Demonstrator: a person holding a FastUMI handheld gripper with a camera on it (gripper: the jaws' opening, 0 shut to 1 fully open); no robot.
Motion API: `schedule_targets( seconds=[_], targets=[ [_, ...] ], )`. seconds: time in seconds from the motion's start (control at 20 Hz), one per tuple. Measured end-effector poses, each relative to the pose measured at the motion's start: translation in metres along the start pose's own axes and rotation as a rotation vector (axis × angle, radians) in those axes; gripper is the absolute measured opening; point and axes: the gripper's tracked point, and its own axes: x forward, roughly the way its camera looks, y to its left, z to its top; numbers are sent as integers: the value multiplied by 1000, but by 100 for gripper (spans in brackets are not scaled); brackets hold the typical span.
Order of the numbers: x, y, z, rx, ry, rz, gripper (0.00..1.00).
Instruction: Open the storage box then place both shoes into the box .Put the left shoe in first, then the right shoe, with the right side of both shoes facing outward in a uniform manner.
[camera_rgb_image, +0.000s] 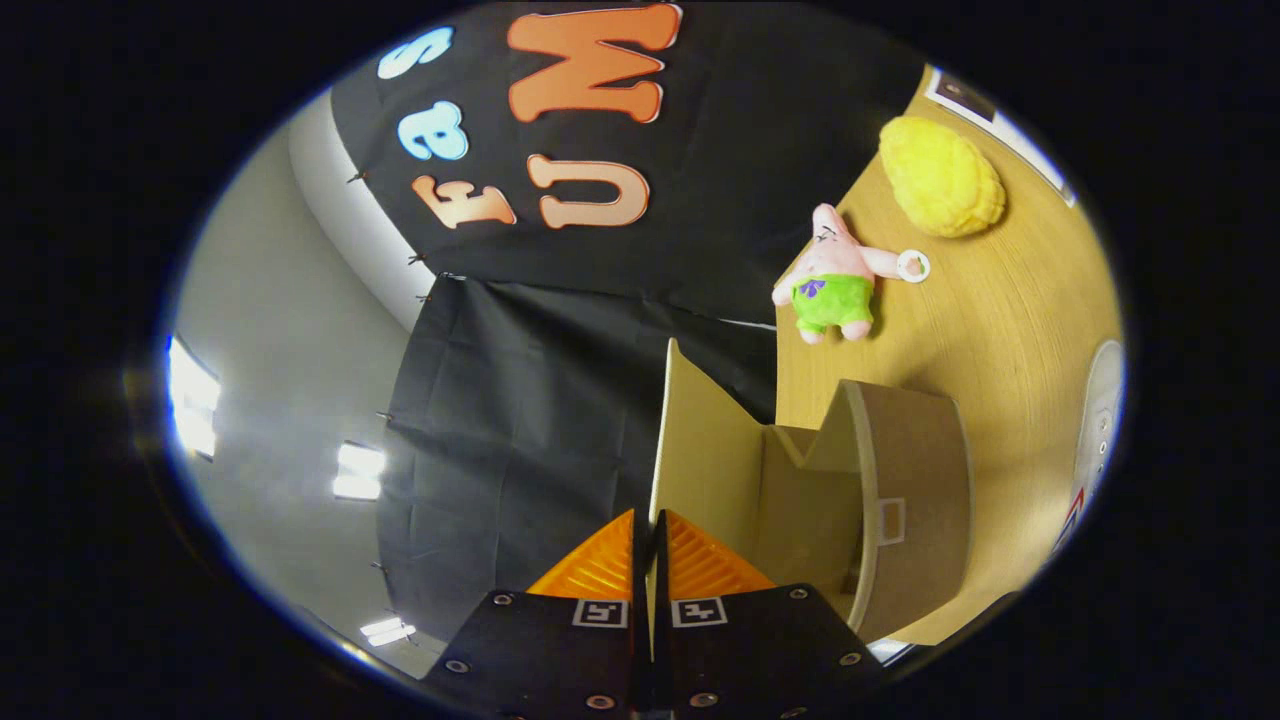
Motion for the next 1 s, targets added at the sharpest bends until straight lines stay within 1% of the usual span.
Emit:
schedule_targets(
  seconds=[0.1, 0.25, 0.45, 0.65, 0.85, 1.0],
  targets=[
    [17, 20, -5, -51, 4, -17, 3],
    [46, 40, -20, -94, 19, -43, 3],
    [84, 57, -41, -99, 40, -67, 3],
    [125, 53, -65, -126, 74, -138, 3],
    [170, 45, -88, -118, 107, -173, 4],
    [199, 48, -101, -146, 133, -192, 6]
  ],
)
